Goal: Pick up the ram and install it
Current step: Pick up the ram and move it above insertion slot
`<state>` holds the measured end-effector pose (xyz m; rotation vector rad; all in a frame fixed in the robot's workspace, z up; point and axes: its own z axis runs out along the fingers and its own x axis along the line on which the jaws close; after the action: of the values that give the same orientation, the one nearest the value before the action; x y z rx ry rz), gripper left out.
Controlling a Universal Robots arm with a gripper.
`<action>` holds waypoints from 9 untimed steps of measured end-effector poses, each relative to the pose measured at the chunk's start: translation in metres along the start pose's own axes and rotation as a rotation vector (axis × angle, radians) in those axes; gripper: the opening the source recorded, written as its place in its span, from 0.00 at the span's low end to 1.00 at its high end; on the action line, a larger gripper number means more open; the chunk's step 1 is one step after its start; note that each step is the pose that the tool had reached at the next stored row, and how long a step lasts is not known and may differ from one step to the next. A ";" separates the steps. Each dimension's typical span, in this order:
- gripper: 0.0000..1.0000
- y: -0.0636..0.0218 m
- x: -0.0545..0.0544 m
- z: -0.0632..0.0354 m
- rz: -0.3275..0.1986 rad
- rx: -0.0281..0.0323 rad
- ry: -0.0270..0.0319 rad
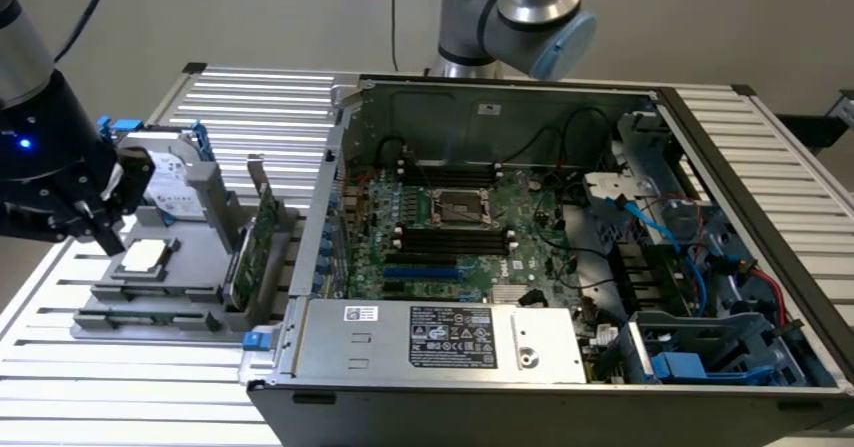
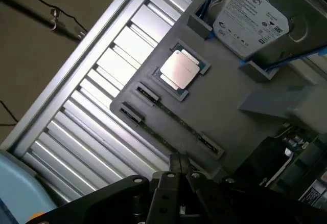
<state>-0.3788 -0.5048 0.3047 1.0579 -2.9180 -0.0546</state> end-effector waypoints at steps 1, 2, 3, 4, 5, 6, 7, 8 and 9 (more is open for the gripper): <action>0.11 0.0000 0.000 0.0000 -0.019 0.0005 0.0009; 0.11 0.0000 0.000 0.0001 -0.036 0.0009 0.0016; 0.11 0.0000 0.000 0.0001 -0.055 0.0013 0.0026; 0.11 0.0000 0.000 0.0000 -0.073 0.0017 0.0035; 0.11 0.0000 0.000 0.0001 -0.091 0.0021 0.0042; 0.11 0.0000 0.000 0.0001 -0.108 0.0025 0.0050; 0.11 0.0000 0.000 0.0002 -0.126 0.0030 0.0058; 0.11 0.0000 0.000 0.0001 -0.145 0.0034 0.0066; 0.11 0.0000 0.000 0.0002 -0.164 0.0038 0.0075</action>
<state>-0.3788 -0.5047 0.3045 1.2922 -2.8193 -0.0496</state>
